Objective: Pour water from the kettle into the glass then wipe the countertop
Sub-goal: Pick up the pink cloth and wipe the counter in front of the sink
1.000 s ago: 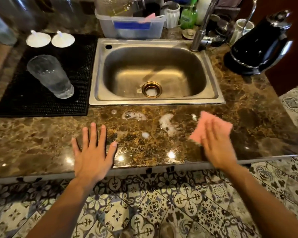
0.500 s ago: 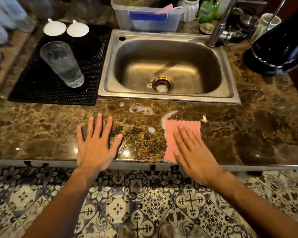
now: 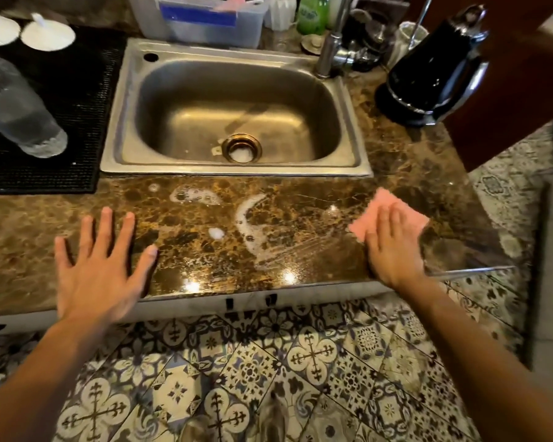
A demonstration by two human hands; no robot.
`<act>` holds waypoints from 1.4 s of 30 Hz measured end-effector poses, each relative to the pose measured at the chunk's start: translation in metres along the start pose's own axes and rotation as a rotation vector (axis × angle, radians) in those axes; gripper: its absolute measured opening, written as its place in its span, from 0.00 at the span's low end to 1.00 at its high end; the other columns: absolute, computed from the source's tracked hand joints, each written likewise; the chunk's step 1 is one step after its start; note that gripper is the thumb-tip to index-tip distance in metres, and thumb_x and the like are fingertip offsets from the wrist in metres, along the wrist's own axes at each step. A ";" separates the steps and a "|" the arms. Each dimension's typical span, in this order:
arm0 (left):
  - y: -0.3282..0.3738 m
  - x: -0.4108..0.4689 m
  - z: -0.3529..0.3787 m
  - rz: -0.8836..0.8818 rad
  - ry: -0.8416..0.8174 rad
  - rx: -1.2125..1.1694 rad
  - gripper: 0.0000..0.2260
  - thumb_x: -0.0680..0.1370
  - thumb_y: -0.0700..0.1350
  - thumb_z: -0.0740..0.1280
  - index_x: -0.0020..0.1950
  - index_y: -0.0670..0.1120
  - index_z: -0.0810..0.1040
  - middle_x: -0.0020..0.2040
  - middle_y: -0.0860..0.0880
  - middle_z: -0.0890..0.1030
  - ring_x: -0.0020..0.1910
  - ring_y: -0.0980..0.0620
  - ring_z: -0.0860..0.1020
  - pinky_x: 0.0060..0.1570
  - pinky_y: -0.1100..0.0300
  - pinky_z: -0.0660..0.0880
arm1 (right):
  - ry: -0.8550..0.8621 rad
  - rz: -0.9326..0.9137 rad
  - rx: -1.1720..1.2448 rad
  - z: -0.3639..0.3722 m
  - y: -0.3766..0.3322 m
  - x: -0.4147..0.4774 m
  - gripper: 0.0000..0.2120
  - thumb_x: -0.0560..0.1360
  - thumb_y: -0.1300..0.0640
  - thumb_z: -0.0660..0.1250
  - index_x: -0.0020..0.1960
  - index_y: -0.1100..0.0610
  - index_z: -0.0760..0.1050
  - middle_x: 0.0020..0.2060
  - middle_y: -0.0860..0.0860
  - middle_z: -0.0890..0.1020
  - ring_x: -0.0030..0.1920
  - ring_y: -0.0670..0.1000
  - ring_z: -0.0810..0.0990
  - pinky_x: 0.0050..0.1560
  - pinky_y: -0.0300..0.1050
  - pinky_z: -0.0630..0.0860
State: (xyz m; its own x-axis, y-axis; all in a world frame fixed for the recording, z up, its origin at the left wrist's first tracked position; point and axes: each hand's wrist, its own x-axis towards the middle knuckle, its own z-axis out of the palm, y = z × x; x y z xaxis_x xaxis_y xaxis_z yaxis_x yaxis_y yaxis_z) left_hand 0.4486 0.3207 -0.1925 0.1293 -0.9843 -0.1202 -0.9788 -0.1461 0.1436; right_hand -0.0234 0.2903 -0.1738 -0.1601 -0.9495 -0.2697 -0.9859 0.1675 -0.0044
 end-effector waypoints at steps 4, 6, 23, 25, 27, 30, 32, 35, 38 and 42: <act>0.002 -0.001 0.000 -0.011 0.008 -0.023 0.36 0.79 0.71 0.39 0.84 0.57 0.48 0.85 0.50 0.47 0.84 0.47 0.44 0.79 0.37 0.42 | 0.026 -0.277 -0.026 0.001 -0.081 -0.012 0.31 0.82 0.45 0.28 0.80 0.62 0.36 0.80 0.61 0.40 0.82 0.62 0.40 0.81 0.59 0.39; 0.002 -0.002 0.000 -0.009 0.011 -0.014 0.36 0.79 0.71 0.39 0.84 0.56 0.47 0.85 0.50 0.47 0.84 0.47 0.44 0.80 0.38 0.42 | -0.028 -0.429 -0.035 0.009 -0.119 -0.027 0.30 0.83 0.43 0.31 0.80 0.58 0.32 0.80 0.58 0.36 0.81 0.60 0.34 0.81 0.58 0.37; 0.001 -0.002 0.001 -0.005 0.043 -0.011 0.36 0.80 0.70 0.39 0.84 0.54 0.46 0.85 0.50 0.48 0.84 0.47 0.45 0.80 0.39 0.42 | 0.072 -0.076 0.189 0.008 0.022 -0.021 0.34 0.84 0.38 0.42 0.83 0.56 0.48 0.83 0.60 0.50 0.83 0.59 0.45 0.81 0.62 0.48; 0.001 -0.002 0.001 -0.005 0.044 -0.011 0.36 0.80 0.70 0.39 0.84 0.54 0.47 0.85 0.49 0.49 0.84 0.47 0.45 0.80 0.38 0.42 | 0.096 -0.071 0.292 0.005 -0.003 -0.018 0.31 0.85 0.40 0.47 0.83 0.53 0.52 0.82 0.54 0.52 0.83 0.56 0.49 0.82 0.59 0.48; 0.001 -0.002 0.001 -0.004 0.046 -0.006 0.36 0.80 0.70 0.39 0.84 0.54 0.47 0.85 0.49 0.49 0.84 0.47 0.46 0.80 0.38 0.43 | 0.093 -0.161 0.375 0.000 -0.037 -0.026 0.25 0.85 0.46 0.53 0.82 0.47 0.57 0.80 0.46 0.57 0.80 0.52 0.59 0.79 0.55 0.60; 0.001 -0.002 0.001 -0.007 0.047 -0.009 0.35 0.80 0.70 0.39 0.84 0.54 0.48 0.85 0.49 0.49 0.84 0.47 0.46 0.80 0.38 0.43 | 0.070 -0.364 0.541 -0.003 -0.090 -0.052 0.22 0.84 0.57 0.59 0.76 0.44 0.65 0.70 0.40 0.69 0.65 0.39 0.71 0.66 0.29 0.71; 0.002 -0.002 0.001 -0.006 0.051 -0.016 0.35 0.80 0.69 0.39 0.84 0.54 0.48 0.85 0.49 0.50 0.84 0.47 0.46 0.80 0.38 0.43 | 0.051 -0.501 0.616 0.009 -0.117 -0.072 0.20 0.83 0.60 0.61 0.74 0.49 0.71 0.72 0.43 0.72 0.70 0.39 0.69 0.74 0.35 0.66; 0.002 -0.003 0.001 -0.009 0.051 -0.020 0.35 0.80 0.69 0.40 0.84 0.54 0.49 0.85 0.49 0.50 0.84 0.47 0.46 0.80 0.38 0.43 | -0.010 -0.466 0.804 0.020 -0.144 -0.099 0.18 0.83 0.57 0.60 0.71 0.49 0.75 0.71 0.45 0.77 0.72 0.42 0.73 0.75 0.38 0.66; 0.002 -0.003 0.001 -0.011 0.051 -0.011 0.35 0.80 0.70 0.39 0.84 0.54 0.49 0.85 0.50 0.50 0.84 0.48 0.46 0.80 0.38 0.43 | -0.031 -0.193 1.185 0.002 -0.147 -0.105 0.16 0.83 0.63 0.59 0.60 0.45 0.78 0.55 0.41 0.83 0.52 0.41 0.84 0.50 0.38 0.83; 0.003 -0.003 0.000 -0.008 0.048 -0.010 0.35 0.80 0.69 0.39 0.84 0.55 0.49 0.85 0.50 0.49 0.84 0.48 0.45 0.80 0.39 0.43 | 0.107 0.081 1.389 -0.037 -0.099 -0.077 0.12 0.85 0.61 0.57 0.60 0.53 0.77 0.47 0.43 0.85 0.42 0.43 0.85 0.38 0.40 0.84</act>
State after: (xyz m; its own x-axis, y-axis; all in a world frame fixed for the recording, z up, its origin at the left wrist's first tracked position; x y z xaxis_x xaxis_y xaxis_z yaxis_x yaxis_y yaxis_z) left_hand 0.4452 0.3231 -0.1921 0.1445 -0.9867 -0.0741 -0.9762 -0.1543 0.1523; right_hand 0.0844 0.3369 -0.1175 -0.2784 -0.9296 -0.2417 -0.1288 0.2855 -0.9497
